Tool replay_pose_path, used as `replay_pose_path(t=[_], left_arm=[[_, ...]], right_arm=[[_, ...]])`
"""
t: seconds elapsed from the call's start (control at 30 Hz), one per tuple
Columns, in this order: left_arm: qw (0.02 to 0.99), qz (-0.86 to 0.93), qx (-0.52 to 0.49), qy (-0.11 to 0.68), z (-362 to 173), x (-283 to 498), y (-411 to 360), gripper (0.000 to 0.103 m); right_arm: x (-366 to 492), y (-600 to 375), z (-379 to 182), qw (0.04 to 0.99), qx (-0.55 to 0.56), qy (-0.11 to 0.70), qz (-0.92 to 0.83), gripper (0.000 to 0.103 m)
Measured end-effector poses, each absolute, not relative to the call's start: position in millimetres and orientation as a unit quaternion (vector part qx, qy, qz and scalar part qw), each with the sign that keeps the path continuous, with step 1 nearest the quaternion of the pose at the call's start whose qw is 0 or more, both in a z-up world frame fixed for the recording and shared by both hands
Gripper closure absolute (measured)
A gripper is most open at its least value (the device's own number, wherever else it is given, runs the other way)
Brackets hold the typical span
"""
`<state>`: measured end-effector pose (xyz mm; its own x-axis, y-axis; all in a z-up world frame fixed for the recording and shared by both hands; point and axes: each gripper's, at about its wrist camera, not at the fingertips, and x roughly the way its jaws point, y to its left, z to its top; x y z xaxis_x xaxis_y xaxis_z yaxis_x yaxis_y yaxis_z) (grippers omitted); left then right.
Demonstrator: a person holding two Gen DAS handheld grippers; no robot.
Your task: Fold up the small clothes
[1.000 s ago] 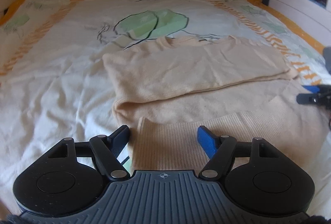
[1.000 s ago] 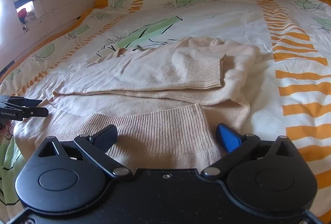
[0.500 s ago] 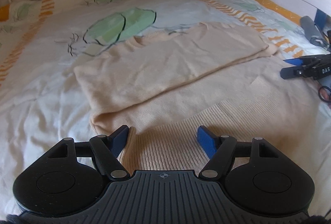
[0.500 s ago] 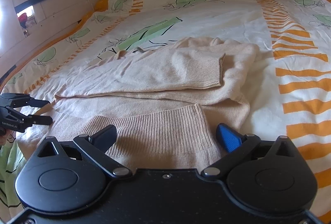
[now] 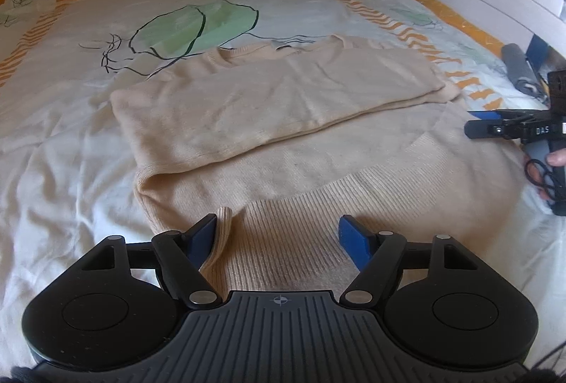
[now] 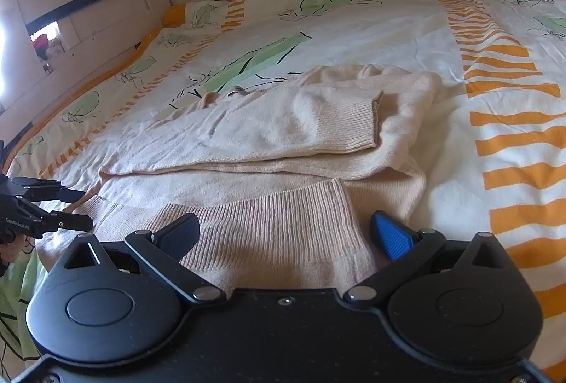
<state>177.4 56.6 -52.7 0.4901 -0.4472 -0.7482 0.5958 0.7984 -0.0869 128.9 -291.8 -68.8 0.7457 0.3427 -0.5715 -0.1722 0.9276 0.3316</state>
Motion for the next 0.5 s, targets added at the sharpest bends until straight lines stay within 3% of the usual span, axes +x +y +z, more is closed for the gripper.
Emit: replay_pose_path(t=[0.37, 0.5], left_arm=[[0.857, -0.285, 0.071, 0.425, -52.1, 177.3, 63.4, 0.034], [0.856, -0.283, 0.064, 0.427, -51.2, 174.8, 65.1, 0.049]], right_arm=[[128.5, -294.1, -67.4, 0.922, 0.142, 0.331, 0.142, 0.001], [128.0, -294.0, -64.6, 0.920, 0.142, 0.337, 0.143, 0.006]])
